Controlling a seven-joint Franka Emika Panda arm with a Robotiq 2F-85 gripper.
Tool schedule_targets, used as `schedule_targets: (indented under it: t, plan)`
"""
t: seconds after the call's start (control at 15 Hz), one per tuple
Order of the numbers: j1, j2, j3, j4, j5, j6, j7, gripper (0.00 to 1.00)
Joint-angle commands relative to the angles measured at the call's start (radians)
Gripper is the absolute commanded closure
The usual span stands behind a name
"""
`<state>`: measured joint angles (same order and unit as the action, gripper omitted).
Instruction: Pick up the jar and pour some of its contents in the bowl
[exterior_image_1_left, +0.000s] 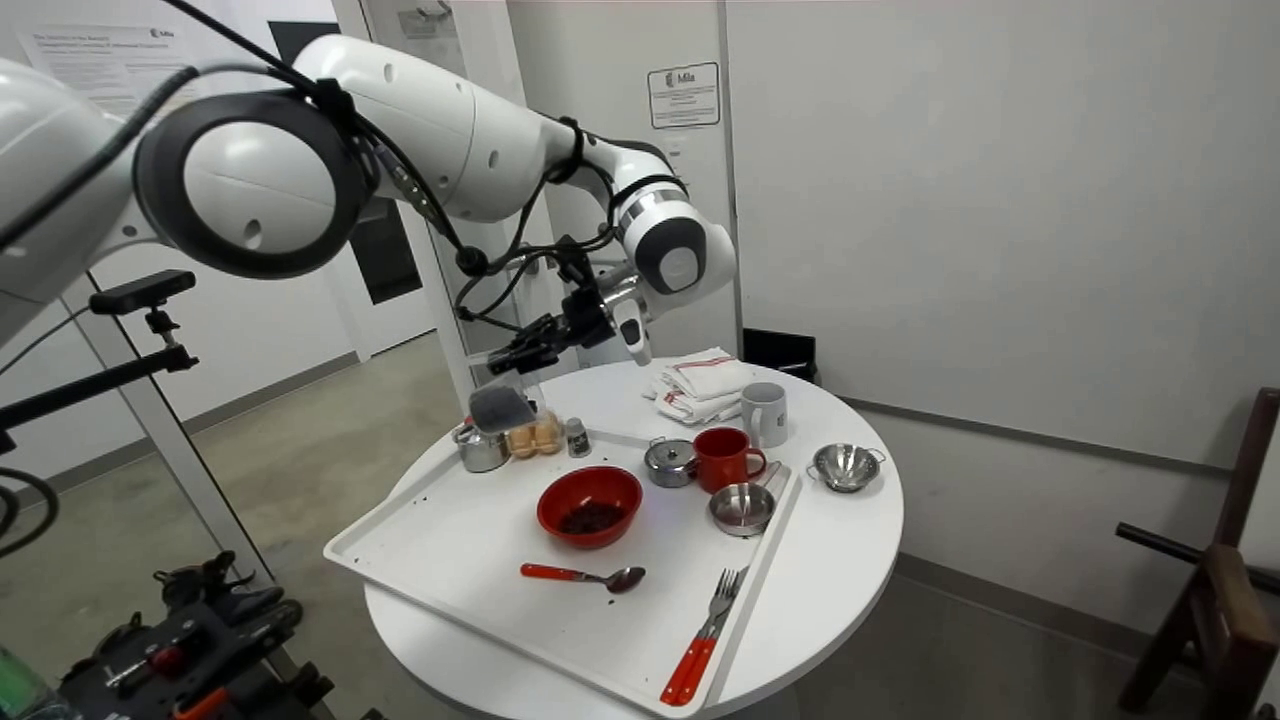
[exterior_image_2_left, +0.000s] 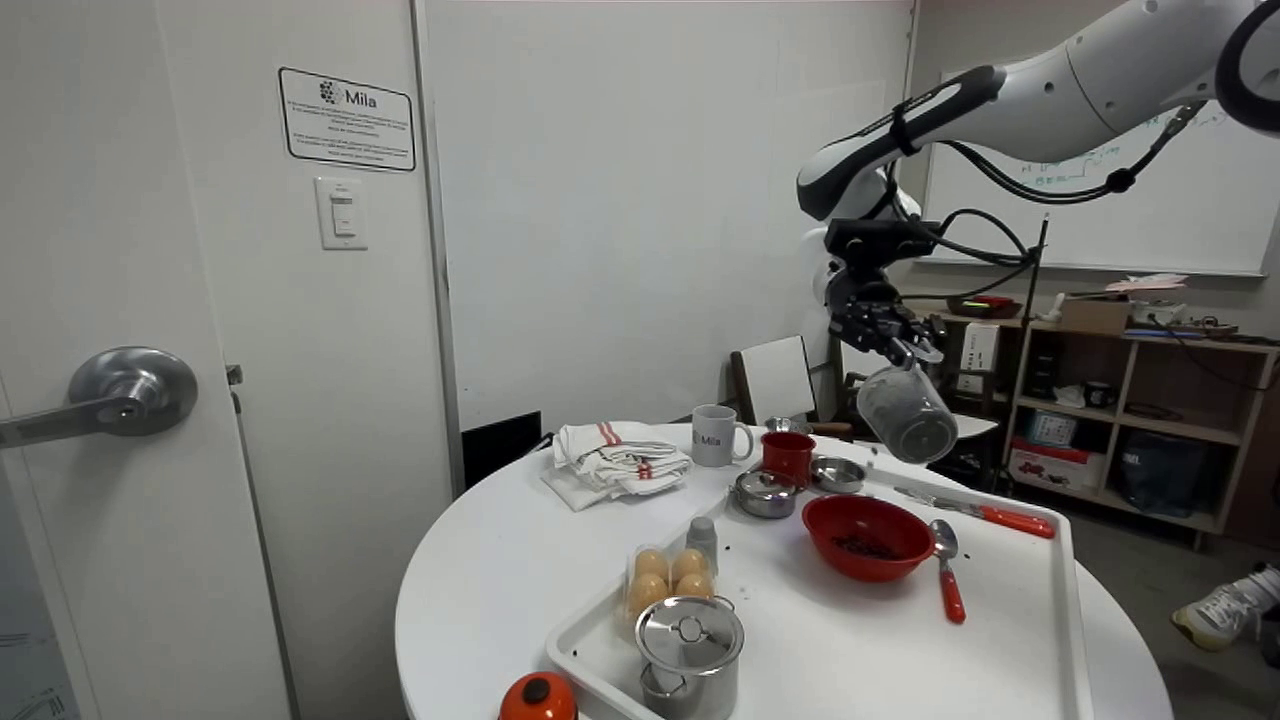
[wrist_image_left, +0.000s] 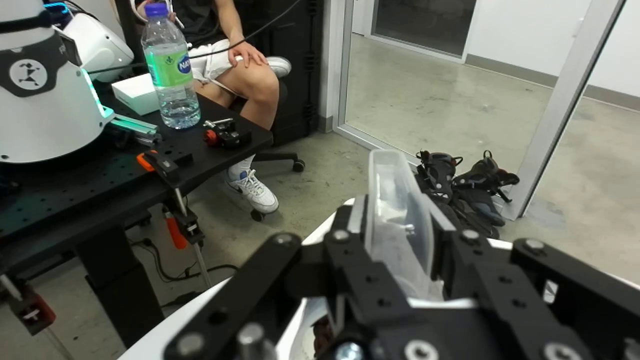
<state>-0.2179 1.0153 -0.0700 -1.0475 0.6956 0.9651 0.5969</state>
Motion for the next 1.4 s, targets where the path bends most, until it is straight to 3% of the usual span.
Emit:
schedule_targets:
  t: [0.0,0.4,0.87,1.33]
  plan:
    - [0.027,-0.012,-0.026,-0.003,0.011,0.079,0.044,0.89]
    - [0.107,-0.049,-0.039,-0.066,-0.047,0.304,0.149,0.89]
    - [0.241,-0.088,-0.028,-0.166,-0.205,0.539,0.318,0.89]
    - [0.395,-0.187,-0.040,-0.420,-0.377,0.970,0.499,0.89]
